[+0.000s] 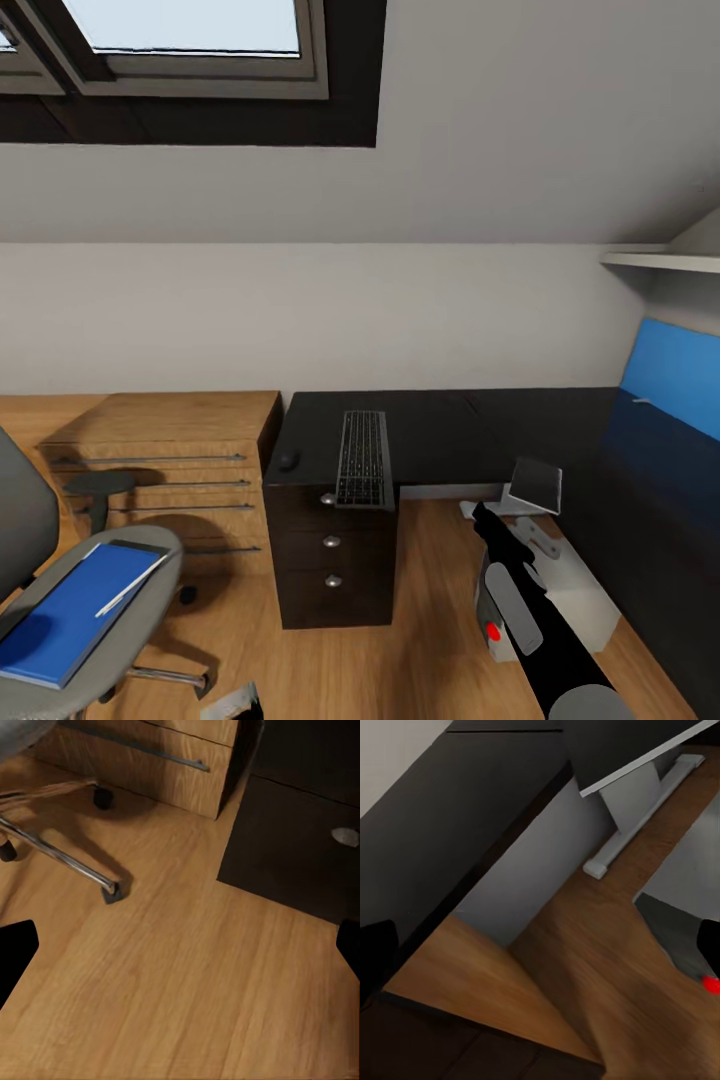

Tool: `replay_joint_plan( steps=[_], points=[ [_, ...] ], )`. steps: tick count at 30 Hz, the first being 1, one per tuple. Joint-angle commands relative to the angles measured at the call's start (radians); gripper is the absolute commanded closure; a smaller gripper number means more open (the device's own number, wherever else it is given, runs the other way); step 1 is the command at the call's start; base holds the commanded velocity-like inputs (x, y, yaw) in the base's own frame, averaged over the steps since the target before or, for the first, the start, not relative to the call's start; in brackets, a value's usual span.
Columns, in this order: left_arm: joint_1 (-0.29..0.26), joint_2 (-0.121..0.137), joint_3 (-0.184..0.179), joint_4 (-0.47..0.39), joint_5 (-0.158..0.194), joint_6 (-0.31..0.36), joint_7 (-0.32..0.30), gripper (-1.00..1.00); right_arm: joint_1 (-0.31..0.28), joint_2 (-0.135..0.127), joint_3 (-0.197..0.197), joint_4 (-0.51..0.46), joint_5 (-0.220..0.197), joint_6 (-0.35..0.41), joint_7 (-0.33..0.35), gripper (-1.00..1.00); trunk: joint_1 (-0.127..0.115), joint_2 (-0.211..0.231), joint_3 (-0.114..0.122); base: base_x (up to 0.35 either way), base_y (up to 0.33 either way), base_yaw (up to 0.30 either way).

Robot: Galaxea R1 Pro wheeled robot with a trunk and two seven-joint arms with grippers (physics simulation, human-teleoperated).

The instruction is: In the bedroom, organize the workspace by keeping the computer under the desk, ensuring the monitor is on the desk, placing the keyboard on the desk next to the monitor, placing the mouse on the desk next to the keyboard, moving the folder from the swivel chair onto the desk next to the mouse, stacking the notebook on top of the folder with the pen on top of the notebook, and positioning the swivel chair next to the desk.

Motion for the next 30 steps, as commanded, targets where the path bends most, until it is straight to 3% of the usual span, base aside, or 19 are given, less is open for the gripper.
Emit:
replay_joint_plan(
  steps=[1,4,5,9,10,13,14,18,20,23,26,28,30],
  points=[
    [-0.001,0.001,-0.008,-0.074,0.010,0.065,0.014,-1.00,-0.001,0.000,0.003,0.000,-0.011,-0.017,-0.004,-1.00,0.004,-0.008,-0.004,0.000,0.000,0.000],
    [-0.001,0.001,-0.007,-0.203,0.011,0.208,0.025,-1.00,-0.001,0.000,0.003,0.000,-0.013,-0.033,-0.003,-1.00,0.015,-0.029,-0.014,0.000,0.000,0.000],
    [0.000,0.001,-0.007,-0.301,0.012,0.321,0.029,-1.00,-0.001,0.000,0.003,0.000,-0.014,-0.044,-0.003,-1.00,0.019,-0.036,-0.017,0.000,0.000,0.000],
    [0.001,0.000,-0.007,-0.516,0.016,0.549,0.035,-1.00,0.000,-0.001,0.001,-0.002,-0.014,-0.063,-0.003,-1.00,0.035,-0.064,-0.030,0.000,0.000,0.000],
    [0.003,-0.001,-0.007,-0.612,0.021,0.646,0.036,-1.00,0.000,-0.003,0.000,-0.003,-0.015,-0.070,-0.002,-1.00,0.038,-0.071,-0.033,0.000,0.000,0.000],
    [0.007,-0.003,-0.006,-0.717,0.047,0.757,0.038,-1.00,-0.001,-0.005,-0.003,-0.004,-0.015,-0.076,0.001,-1.00,0.050,-0.092,-0.042,0.000,0.000,0.000],
    [0.009,-0.004,-0.005,-0.759,0.079,0.805,0.038,-1.00,-0.001,-0.006,-0.008,-0.004,-0.016,-0.079,0.003,-1.00,0.054,-0.099,-0.045,0.000,0.000,0.000],
    [0.011,-0.005,-0.007,-0.809,0.173,0.863,0.039,-1.00,0.000,-0.007,-0.046,-0.004,-0.021,-0.080,0.008,-1.00,0.069,-0.127,-0.058,0.000,0.000,0.000],
    [0.011,-0.006,-0.013,-0.820,0.203,0.876,0.039,-1.00,-0.001,-0.005,-0.082,-0.004,-0.041,-0.080,0.010,-1.00,0.077,-0.141,-0.064,0.000,0.000,0.000],
    [0.012,-0.004,-0.017,-0.825,0.218,0.883,0.039,-1.00,0.000,-0.004,-0.114,-0.006,-0.083,-0.080,0.016,-1.00,0.088,-0.162,-0.073,0.000,0.000,0.000],
    [0.014,-0.001,-0.019,-0.828,0.226,0.887,0.039,-1.00,-0.001,-0.005,-0.136,-0.007,-0.168,-0.078,0.044,-1.00,0.100,-0.183,-0.083,0.000,0.000,0.000],
    [0.015,-0.001,-0.023,-0.827,0.230,0.882,0.039,-1.00,-0.008,-0.011,-0.151,0.006,-0.314,-0.077,0.118,-1.00,0.107,-0.197,-0.089,0.000,0.000,0.000],
    [0.015,-0.001,-0.024,-0.826,0.231,0.880,0.039,-1.00,-0.013,-0.019,-0.155,0.008,-0.336,-0.077,0.126,-1.00,0.115,-0.211,-0.095,0.000,0.000,0.000]
  ],
)
